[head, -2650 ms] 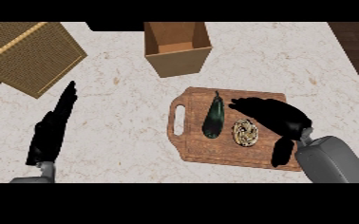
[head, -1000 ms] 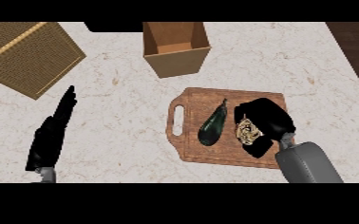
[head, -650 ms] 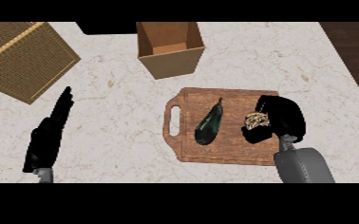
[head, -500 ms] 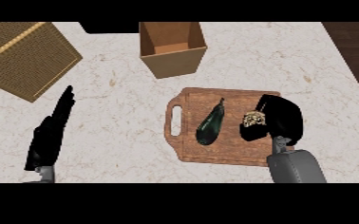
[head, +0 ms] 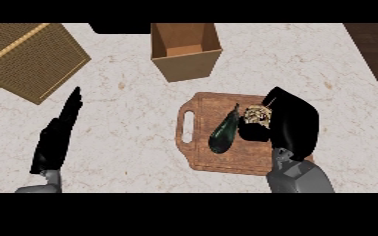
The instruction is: Pick the cupcake from the cutting board and place it in the cardboard box
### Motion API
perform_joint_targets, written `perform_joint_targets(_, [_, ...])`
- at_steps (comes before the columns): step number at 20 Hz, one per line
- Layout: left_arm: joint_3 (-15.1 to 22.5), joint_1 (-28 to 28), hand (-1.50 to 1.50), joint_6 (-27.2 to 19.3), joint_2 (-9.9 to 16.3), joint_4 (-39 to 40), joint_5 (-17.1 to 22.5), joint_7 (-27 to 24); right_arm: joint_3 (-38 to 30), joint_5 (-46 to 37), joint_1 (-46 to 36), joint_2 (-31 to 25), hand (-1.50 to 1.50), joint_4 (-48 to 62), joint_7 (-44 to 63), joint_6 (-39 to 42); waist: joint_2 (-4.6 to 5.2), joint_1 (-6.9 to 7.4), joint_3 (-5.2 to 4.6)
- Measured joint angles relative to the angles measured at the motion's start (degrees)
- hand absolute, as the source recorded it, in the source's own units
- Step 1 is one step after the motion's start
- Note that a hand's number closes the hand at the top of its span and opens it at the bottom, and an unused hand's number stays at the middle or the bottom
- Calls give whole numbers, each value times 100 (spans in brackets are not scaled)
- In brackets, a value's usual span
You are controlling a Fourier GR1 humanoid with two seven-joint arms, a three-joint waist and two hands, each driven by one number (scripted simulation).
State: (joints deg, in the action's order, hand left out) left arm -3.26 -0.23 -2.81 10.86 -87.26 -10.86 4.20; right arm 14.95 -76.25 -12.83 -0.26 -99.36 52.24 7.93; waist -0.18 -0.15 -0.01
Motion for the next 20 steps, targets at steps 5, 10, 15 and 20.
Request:
perform_joint_targets(5, [55,-27,0,5,-24,-147,-35,135,256,378,-578,18,150,-344,-127,-630,7,62,4])
perform_joint_targets(10, [137,18,0,-32,-105,-240,-115,170,277,807,-1544,23,150,-232,-86,-784,16,85,1])
perform_joint_targets(15, [130,73,0,32,-90,-366,-119,245,125,1231,-2732,24,150,687,40,-1081,24,110,0])
perform_joint_targets(20, [21,-85,0,62,-87,-85,-77,70,-252,1548,-3811,24,150,1958,15,-1325,36,121,-2])
